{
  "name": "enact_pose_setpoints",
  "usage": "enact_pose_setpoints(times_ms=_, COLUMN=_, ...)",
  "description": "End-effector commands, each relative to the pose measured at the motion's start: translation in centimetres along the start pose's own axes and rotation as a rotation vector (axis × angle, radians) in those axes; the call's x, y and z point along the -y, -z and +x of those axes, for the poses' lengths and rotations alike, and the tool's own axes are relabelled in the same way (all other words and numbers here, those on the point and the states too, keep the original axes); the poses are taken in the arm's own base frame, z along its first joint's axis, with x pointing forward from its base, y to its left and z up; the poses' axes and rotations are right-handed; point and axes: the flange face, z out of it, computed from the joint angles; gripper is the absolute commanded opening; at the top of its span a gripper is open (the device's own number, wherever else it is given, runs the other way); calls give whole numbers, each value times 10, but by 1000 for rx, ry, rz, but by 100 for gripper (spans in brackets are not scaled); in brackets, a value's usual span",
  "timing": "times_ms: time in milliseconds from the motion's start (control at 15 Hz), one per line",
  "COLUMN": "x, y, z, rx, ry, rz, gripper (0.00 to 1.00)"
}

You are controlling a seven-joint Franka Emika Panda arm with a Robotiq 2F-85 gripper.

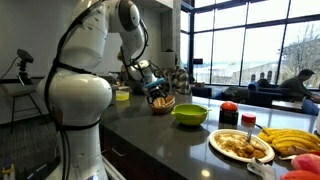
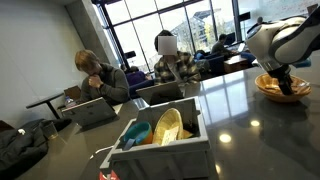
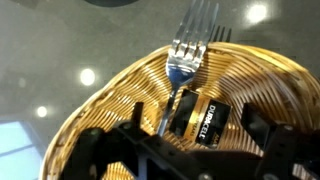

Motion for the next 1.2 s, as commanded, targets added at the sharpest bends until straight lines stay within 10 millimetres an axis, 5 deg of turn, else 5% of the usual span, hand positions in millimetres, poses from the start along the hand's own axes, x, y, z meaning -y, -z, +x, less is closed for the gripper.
enact_pose_setpoints(times_ms=0, x=9, y=6, z=0, rx=-31, ry=15, rz=-58, gripper=100)
enact_pose_setpoints(times_ms=533, x=21, y=37, z=3, rx=-125, ry=49, rz=-261, gripper=100)
enact_pose_setpoints(times_ms=1133, x=10, y=26, z=9, rx=-134, ry=-110, rz=-357, gripper=100)
